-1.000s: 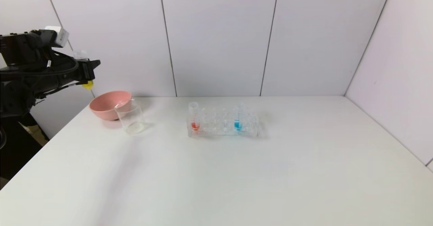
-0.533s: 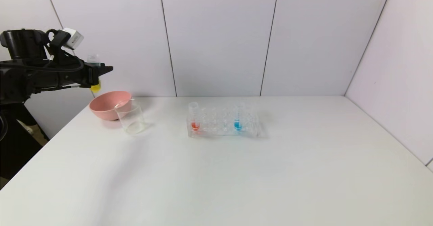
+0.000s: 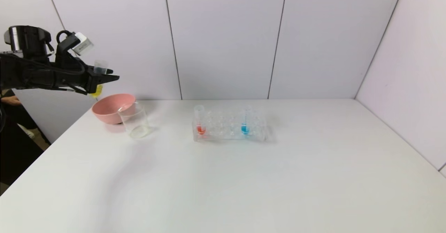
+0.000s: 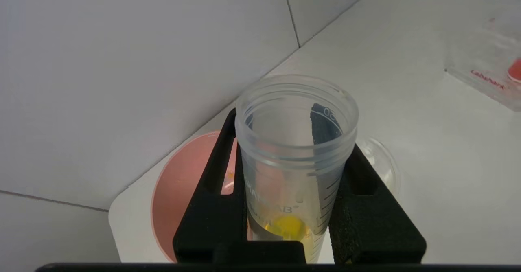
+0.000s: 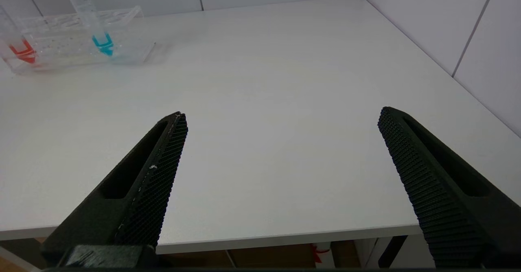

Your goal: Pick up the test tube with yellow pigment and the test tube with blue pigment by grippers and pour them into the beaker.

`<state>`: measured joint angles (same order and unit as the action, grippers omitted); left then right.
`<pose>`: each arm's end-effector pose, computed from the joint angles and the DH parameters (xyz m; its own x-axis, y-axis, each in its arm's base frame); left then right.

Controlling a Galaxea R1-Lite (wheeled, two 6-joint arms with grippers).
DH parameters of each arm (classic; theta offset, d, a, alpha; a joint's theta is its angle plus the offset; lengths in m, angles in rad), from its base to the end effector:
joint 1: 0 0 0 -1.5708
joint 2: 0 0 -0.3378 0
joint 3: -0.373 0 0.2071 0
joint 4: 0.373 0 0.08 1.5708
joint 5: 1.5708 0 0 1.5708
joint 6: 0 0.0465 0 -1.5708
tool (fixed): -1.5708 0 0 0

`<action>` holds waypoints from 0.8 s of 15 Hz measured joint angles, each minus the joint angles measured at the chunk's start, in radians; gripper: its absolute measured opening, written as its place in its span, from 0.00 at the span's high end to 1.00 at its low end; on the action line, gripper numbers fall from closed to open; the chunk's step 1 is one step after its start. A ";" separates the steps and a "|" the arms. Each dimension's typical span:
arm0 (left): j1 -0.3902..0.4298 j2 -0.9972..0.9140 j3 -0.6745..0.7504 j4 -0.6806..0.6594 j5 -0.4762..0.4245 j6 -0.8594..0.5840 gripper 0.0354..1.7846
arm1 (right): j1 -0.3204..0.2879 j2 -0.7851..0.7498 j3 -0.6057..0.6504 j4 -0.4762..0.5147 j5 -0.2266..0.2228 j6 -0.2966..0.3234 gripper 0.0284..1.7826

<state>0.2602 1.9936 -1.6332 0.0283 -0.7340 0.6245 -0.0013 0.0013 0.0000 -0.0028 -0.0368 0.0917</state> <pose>0.4445 0.0861 0.2673 0.8363 -0.4705 -0.2814 0.5451 0.7685 0.3351 -0.0184 -0.0017 0.0758 0.9993 -0.0381 0.0015 0.0378 0.9951 0.0916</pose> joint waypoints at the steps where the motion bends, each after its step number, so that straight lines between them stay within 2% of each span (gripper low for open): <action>1: 0.006 0.009 -0.028 0.062 -0.015 0.053 0.71 | 0.000 0.000 0.000 0.000 0.000 0.000 0.04; 7: 0.034 0.064 -0.230 0.453 -0.034 0.310 0.71 | 0.000 0.000 0.000 0.000 0.000 0.000 0.04; 12: 0.044 0.123 -0.342 0.599 -0.032 0.439 0.71 | 0.000 0.000 0.000 0.000 0.000 0.000 0.04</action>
<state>0.3038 2.1168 -1.9753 0.6277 -0.7664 1.0632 -0.0013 0.0013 0.0000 -0.0028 -0.0368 0.0919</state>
